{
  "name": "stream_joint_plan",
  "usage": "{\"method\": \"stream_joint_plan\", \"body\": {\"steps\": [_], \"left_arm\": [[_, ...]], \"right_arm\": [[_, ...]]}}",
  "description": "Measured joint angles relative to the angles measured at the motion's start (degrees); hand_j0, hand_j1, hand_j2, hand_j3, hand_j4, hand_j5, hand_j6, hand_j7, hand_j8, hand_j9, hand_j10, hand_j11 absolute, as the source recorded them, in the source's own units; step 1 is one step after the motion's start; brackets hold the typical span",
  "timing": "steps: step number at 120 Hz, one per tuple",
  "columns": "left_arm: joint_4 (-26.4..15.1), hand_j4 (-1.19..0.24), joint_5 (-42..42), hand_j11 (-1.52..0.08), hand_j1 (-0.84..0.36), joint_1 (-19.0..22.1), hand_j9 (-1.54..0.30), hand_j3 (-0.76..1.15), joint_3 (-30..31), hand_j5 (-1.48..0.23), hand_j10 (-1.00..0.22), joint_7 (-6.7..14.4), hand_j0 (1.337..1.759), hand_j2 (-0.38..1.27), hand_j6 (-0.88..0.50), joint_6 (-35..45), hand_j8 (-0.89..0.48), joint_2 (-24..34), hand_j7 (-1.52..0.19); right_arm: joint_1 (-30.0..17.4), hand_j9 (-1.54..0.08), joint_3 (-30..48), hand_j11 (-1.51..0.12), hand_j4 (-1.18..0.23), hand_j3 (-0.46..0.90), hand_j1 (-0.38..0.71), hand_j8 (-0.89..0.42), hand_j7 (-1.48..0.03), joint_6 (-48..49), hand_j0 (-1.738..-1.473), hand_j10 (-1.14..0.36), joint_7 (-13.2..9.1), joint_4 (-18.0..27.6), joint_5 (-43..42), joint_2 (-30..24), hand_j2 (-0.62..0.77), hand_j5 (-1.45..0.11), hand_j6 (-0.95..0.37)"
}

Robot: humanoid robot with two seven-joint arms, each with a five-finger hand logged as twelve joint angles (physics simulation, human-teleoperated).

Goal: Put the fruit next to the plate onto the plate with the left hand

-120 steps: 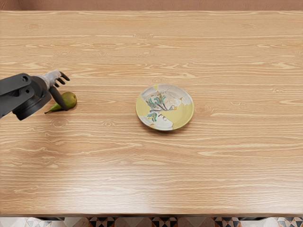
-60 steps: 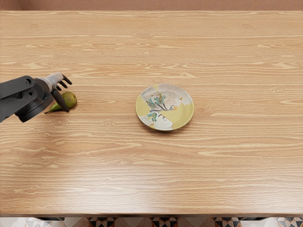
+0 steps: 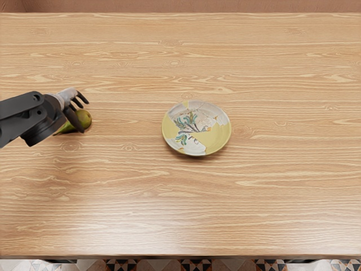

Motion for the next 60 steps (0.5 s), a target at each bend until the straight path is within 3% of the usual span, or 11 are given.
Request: {"method": "stream_joint_plan", "body": {"steps": [60], "left_arm": [[0.0, -0.46, -0.3, -0.61, -0.19, 0.0, -0.61, 0.00, 0.0, -0.61, -0.46, 0.0, 1.658, 0.11, -0.46, 0.0, -0.46, -0.1, -0.61]], "right_arm": [[0.0, 0.00, 0.1, 0.00, 0.00, 0.00, -0.35, 0.00, 0.00, 0.0, -1.658, 0.00, 0.0, -0.1, 0.0, 0.0, 0.00, 0.00, 0.00]]}}
